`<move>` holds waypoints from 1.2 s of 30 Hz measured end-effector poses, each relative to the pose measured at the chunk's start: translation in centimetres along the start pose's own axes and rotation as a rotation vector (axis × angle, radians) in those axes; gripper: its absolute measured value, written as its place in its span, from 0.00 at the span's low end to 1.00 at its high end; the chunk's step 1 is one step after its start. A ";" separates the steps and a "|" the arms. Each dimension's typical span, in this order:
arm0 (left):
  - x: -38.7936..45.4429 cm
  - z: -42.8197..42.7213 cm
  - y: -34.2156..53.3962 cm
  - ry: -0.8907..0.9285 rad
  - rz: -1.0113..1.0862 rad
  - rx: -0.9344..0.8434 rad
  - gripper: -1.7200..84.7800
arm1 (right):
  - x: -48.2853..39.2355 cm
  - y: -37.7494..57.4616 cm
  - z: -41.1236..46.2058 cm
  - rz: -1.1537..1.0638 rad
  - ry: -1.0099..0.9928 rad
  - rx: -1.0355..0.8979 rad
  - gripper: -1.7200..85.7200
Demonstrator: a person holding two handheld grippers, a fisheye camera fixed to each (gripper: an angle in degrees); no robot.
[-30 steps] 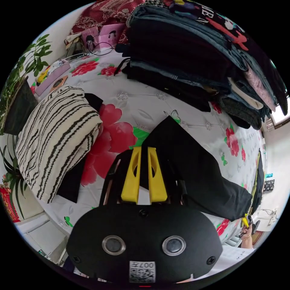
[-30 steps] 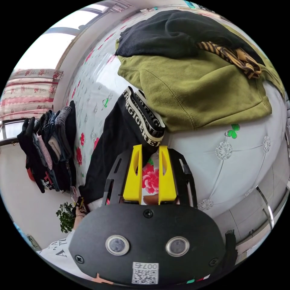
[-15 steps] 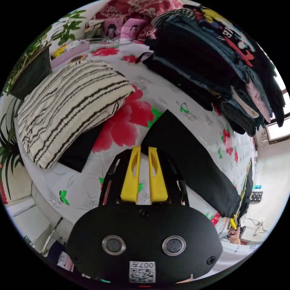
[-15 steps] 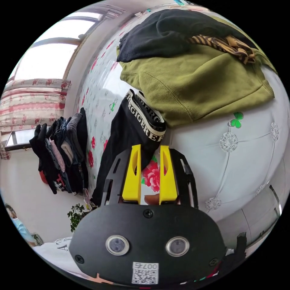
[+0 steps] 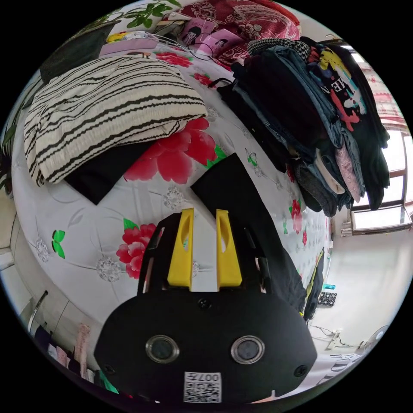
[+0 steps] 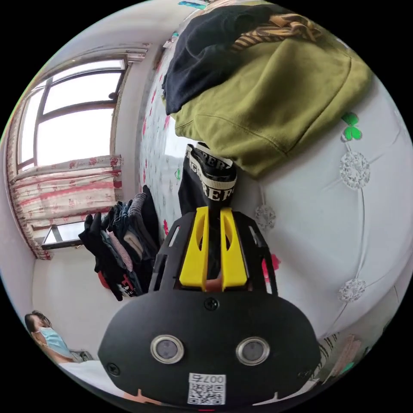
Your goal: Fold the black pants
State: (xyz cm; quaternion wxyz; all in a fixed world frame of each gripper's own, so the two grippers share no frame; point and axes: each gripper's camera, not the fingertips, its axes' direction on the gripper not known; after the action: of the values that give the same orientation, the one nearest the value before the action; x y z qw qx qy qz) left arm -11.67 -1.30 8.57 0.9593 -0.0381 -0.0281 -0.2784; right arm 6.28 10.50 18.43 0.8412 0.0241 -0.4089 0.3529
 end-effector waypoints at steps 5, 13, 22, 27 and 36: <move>-0.3 0.5 -0.8 0.005 -0.018 0.006 0.13 | -14.3 3.4 5.2 -0.622 0.005 -0.233 0.03; 0.2 1.0 -1.0 -0.028 -0.042 0.082 0.13 | -22.3 22.1 21.3 -1.127 -0.010 -0.907 0.05; -1.1 1.7 -1.3 -0.049 -0.090 0.131 0.02 | -19.6 25.0 22.8 -1.094 0.121 -0.977 0.08; -2.0 1.9 -1.6 0.005 -0.102 0.134 0.01 | -22.3 27.9 24.4 -1.314 0.188 -0.896 0.10; -3.6 0.5 -1.0 0.088 -0.101 0.164 0.01 | -22.2 34.2 32.0 -1.580 0.393 -1.078 0.04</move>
State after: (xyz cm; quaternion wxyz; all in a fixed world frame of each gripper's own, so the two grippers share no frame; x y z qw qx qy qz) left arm -15.26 -0.13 8.82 0.9443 0.0542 -0.0107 -0.3244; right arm -45.43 12.90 15.58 0.7868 -0.1559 -0.2339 -0.5494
